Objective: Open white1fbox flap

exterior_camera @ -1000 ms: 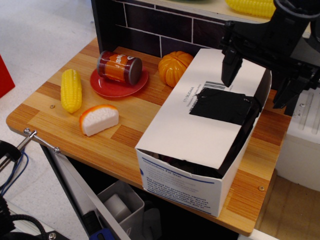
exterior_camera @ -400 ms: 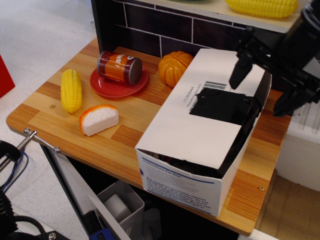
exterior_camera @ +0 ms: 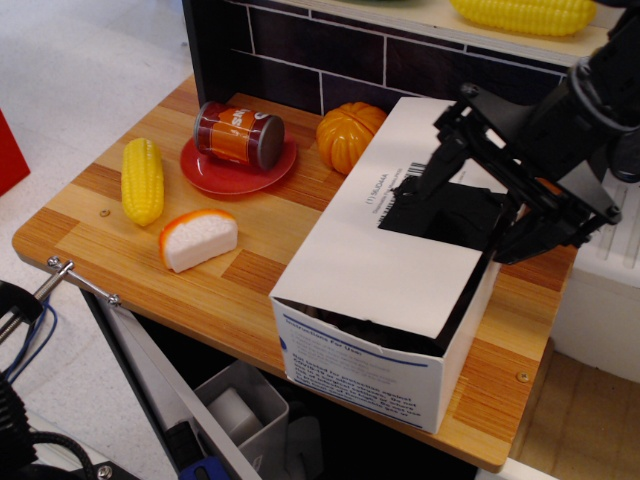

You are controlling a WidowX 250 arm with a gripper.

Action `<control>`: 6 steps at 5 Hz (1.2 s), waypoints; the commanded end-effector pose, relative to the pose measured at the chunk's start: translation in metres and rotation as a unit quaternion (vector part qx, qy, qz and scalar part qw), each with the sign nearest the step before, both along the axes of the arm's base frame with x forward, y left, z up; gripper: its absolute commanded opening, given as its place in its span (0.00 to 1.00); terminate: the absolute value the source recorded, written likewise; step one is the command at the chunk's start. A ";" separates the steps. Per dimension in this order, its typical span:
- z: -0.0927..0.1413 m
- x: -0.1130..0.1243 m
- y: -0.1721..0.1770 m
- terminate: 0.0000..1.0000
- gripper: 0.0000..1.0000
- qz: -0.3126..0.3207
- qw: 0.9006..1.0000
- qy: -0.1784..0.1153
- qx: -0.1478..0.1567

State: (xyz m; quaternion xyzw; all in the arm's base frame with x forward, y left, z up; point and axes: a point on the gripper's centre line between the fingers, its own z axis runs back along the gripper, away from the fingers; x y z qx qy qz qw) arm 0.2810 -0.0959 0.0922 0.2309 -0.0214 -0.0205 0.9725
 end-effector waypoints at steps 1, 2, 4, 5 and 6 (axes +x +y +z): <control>0.019 -0.004 0.016 0.00 1.00 -0.005 1.000 -0.025 -0.013; 0.028 -0.003 0.016 0.00 1.00 -0.008 1.000 -0.022 0.002; 0.055 -0.003 0.028 0.00 1.00 -0.028 0.999 0.001 0.032; 0.076 0.001 0.037 0.00 1.00 -0.038 0.998 0.024 0.040; 0.088 0.000 0.050 0.00 1.00 -0.047 0.997 0.039 0.040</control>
